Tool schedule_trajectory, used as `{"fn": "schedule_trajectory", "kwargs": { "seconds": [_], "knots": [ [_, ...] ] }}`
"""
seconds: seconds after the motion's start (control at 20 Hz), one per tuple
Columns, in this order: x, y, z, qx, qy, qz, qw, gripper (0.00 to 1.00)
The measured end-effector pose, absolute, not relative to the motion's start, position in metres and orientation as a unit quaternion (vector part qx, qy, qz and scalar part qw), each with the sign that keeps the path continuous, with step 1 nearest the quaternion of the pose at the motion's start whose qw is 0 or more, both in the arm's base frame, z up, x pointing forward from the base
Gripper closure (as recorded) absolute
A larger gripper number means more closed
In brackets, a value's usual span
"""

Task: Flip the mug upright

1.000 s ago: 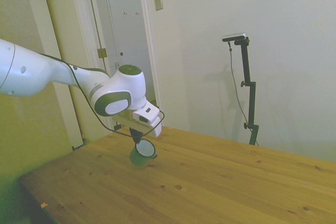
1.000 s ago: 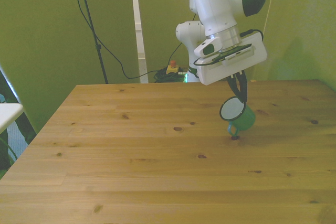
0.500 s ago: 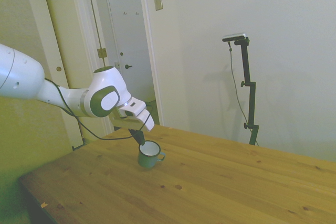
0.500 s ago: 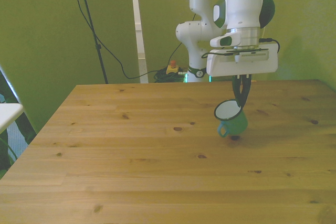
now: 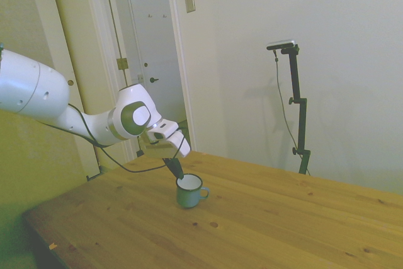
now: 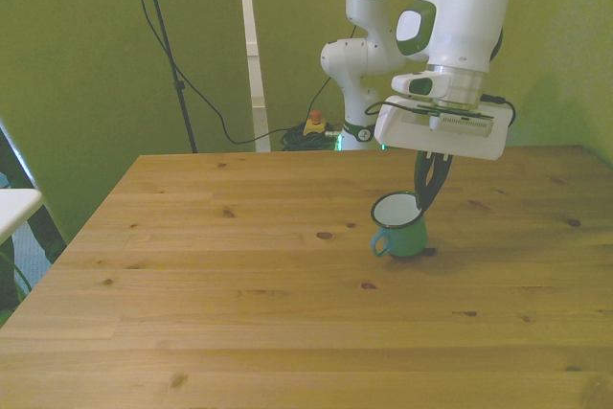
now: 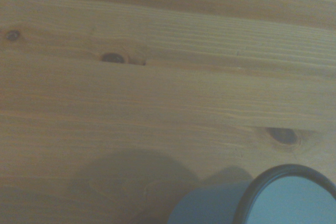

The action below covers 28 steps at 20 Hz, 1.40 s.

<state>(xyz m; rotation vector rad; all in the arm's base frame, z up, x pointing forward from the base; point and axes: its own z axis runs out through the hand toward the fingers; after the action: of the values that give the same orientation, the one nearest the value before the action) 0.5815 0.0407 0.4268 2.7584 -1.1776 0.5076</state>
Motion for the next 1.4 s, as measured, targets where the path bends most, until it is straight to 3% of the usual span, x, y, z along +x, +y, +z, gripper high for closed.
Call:
{"fn": "schedule_trajectory", "kwargs": {
  "seconds": [0.25,0.3,1.15,1.4],
  "knots": [
    [0.594,0.044,0.416,0.904,-0.391,0.165,0.056,1.0],
    [0.596,0.045,0.413,0.903,-0.393,0.164,0.056,0.0],
    [0.593,0.038,0.399,0.898,-0.407,0.157,0.054,0.0],
    [0.576,0.036,0.429,0.895,-0.406,0.179,0.042,0.0]
  ]
}}
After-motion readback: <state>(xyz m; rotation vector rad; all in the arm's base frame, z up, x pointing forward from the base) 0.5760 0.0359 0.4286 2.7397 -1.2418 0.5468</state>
